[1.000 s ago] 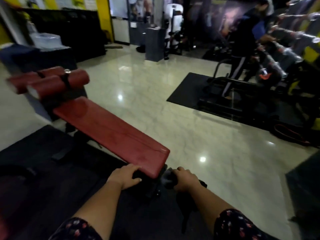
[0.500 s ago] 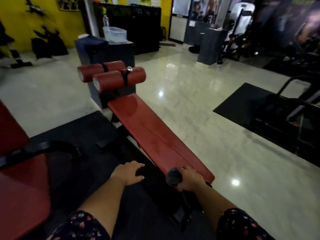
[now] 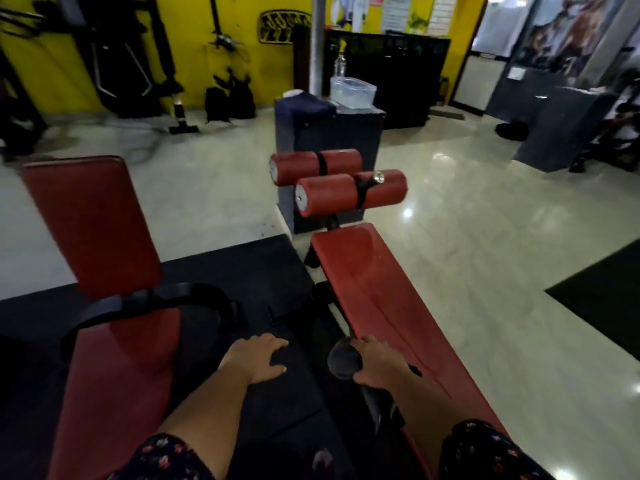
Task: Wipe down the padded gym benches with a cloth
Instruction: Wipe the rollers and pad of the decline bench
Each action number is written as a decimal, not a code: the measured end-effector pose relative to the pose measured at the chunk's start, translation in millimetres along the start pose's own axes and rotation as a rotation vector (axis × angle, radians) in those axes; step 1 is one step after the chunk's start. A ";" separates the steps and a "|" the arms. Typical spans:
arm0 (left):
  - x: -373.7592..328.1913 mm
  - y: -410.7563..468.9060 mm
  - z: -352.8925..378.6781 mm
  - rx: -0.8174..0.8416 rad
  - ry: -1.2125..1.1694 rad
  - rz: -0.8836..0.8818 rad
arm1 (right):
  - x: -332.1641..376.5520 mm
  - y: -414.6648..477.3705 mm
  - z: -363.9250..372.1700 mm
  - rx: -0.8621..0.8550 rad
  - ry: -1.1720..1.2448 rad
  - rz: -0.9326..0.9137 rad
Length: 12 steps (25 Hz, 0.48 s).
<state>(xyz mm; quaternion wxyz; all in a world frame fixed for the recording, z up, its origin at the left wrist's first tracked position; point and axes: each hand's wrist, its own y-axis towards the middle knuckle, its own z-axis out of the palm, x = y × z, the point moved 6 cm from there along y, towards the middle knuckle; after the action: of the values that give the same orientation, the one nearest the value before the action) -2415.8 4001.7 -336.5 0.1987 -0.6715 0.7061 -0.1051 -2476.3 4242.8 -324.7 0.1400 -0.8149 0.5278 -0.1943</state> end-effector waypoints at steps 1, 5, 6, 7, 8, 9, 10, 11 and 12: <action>15.7 12.2 -7.7 -0.007 -0.013 -0.027 | 5.1 23.2 -8.9 -0.003 -0.019 -0.035; 73.1 70.0 -44.7 -0.023 -0.045 -0.140 | 20.3 123.8 -55.2 -0.002 -0.084 -0.127; 82.0 82.8 -55.8 -0.021 -0.046 -0.159 | 26.7 146.4 -68.5 -0.004 -0.102 -0.148; 90.7 98.8 -69.6 -0.023 -0.058 -0.175 | 35.8 171.9 -83.6 -0.008 -0.116 -0.178; 99.1 116.4 -83.8 -0.029 -0.076 -0.189 | 47.6 196.7 -98.3 -0.007 -0.127 -0.215; 107.2 134.4 -97.4 -0.042 -0.095 -0.199 | 61.1 219.2 -111.8 0.003 -0.140 -0.257; 116.1 150.7 -109.0 -0.055 -0.125 -0.214 | 75.7 240.0 -124.2 0.014 -0.153 -0.302; 127.6 164.2 -118.3 -0.070 -0.160 -0.234 | 90.0 259.1 -135.3 0.019 -0.168 -0.344; 140.2 172.8 -124.7 -0.076 -0.183 -0.256 | 102.1 275.7 -143.9 0.021 -0.180 -0.372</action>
<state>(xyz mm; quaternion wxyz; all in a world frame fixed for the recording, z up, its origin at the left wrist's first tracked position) -2627.8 3861.2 -315.7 0.2216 -0.7699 0.5971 -0.0414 -2727.8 4034.8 -299.6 0.1566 -0.9110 0.3515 -0.1485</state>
